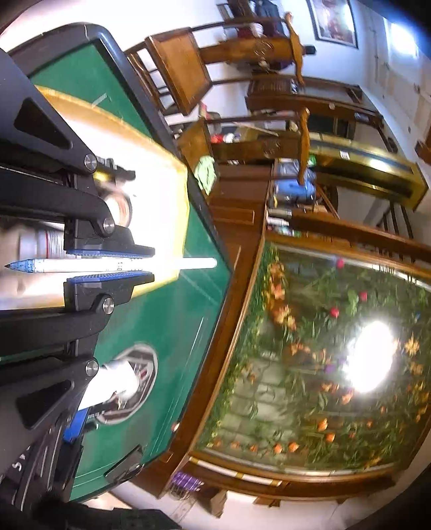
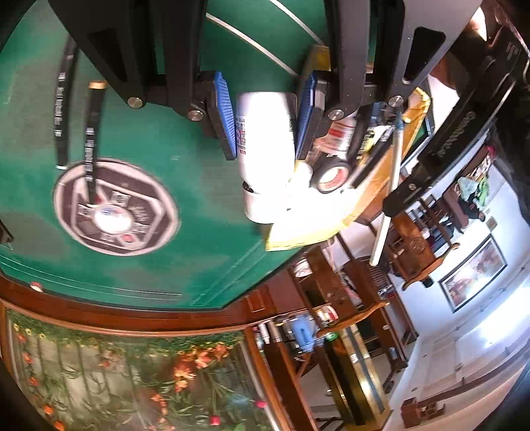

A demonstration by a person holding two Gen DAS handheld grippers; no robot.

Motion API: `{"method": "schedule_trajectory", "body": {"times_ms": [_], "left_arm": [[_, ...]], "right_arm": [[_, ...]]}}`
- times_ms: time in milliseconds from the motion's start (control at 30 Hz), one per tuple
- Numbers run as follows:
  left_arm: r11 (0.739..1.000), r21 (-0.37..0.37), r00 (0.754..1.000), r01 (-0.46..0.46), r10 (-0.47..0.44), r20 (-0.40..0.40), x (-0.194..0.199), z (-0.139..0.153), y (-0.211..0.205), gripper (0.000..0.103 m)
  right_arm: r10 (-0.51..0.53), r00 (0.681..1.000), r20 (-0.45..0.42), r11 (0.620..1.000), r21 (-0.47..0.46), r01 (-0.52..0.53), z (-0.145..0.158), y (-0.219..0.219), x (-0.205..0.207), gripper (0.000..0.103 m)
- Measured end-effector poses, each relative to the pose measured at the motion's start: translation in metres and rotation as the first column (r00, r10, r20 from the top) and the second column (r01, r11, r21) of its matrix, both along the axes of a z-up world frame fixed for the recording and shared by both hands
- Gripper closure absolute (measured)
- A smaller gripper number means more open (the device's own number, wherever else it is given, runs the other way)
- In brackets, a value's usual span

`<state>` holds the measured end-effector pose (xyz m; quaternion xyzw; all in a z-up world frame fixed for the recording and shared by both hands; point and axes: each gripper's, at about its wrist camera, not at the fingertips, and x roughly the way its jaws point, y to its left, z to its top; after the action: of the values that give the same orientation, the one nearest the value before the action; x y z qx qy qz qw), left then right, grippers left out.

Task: Organize rigid objects
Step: 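Carry the white pen and tall white bottle into the white tray and release both, then move both open tools back over the black markers on the table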

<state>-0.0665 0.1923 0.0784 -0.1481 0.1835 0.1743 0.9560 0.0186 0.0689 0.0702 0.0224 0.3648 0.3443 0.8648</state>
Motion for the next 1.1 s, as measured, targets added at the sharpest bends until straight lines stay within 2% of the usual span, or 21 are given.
{"method": "schedule_trajectory", "body": {"times_ms": [200,400,567,833,1100], "left_arm": [[0.999,-0.026,0.999,-0.026,0.025,-0.048,-0.008,-0.011,0.026,0.096],[0.997,-0.080,0.997,-0.014,0.008,-0.080,-0.011,-0.023,0.040,0.096],[0.992,-0.122,0.994,0.003,-0.016,-0.106,-0.007,-0.032,0.046,0.096],[0.989,-0.149,0.989,0.019,-0.040,-0.141,0.005,-0.038,0.047,0.096],[0.987,-0.160,0.986,0.011,-0.037,-0.162,0.009,-0.044,0.047,0.096]], "right_arm": [[0.054,0.998,-0.012,0.999,0.006,-0.054,0.010,0.042,-0.010,0.069],[0.079,0.995,-0.062,0.997,-0.013,-0.080,0.017,0.086,0.008,0.069],[0.091,0.990,-0.106,0.992,-0.076,-0.100,0.013,0.117,0.028,0.069],[0.089,0.984,-0.157,0.987,-0.121,-0.108,0.000,0.144,0.060,0.069],[0.091,0.977,-0.193,0.981,-0.150,-0.121,-0.014,0.160,0.069,0.069]]}}
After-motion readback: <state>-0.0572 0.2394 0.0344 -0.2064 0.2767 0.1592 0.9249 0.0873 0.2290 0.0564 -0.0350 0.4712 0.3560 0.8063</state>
